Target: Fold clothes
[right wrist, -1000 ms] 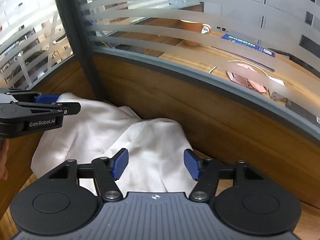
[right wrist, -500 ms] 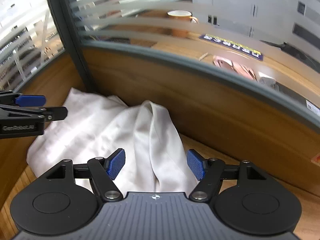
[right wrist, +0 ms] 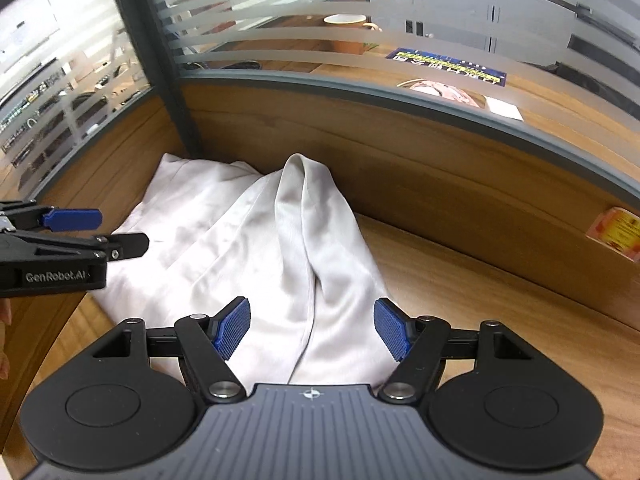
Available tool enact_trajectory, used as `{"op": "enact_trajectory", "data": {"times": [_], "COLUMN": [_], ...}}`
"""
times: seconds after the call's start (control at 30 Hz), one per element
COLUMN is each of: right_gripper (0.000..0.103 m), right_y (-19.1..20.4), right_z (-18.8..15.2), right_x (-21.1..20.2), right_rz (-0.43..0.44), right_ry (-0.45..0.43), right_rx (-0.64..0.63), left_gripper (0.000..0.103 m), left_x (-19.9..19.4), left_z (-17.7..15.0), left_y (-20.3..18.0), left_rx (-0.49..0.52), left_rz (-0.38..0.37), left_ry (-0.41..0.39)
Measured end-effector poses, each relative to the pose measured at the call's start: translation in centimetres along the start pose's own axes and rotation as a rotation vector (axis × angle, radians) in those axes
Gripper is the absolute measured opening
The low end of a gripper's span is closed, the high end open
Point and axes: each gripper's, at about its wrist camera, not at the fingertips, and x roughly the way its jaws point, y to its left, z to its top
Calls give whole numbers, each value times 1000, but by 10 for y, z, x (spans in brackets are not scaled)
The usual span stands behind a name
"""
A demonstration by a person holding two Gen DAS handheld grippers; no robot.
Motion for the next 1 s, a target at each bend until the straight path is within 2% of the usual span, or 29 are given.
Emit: {"op": "enact_trajectory", "data": {"times": [0.17, 0.23, 0.43, 0.57, 0.7, 0.77, 1.0], "right_gripper": [81, 83, 89, 100, 101, 101, 102], "right_y": [2, 2, 13, 15, 17, 15, 10], "right_z": [-17, -25, -48, -65, -81, -91, -118], "right_x": [-39, -57, -106, -136, -159, -172, -204], "right_rz": [17, 24, 48, 67, 86, 97, 126], "right_ry": [-18, -23, -38, -54, -62, -66, -78], "right_rx": [-36, -56, -110, -126, -142, -149, -171], "left_gripper": [80, 88, 102, 102, 102, 102, 102], "left_x": [-39, -54, -104, -138, -168, -184, -228], "left_z": [-24, -33, -61, -84, -103, -112, -140], "left_y": [-16, -20, -43, -62, -89, -102, -133], "left_rx": [-45, -70, -126, -145, -121, -98, -206], "left_rz": [16, 14, 48, 73, 142, 139, 157], "left_ry": [5, 11, 31, -4, -27, -56, -87]}}
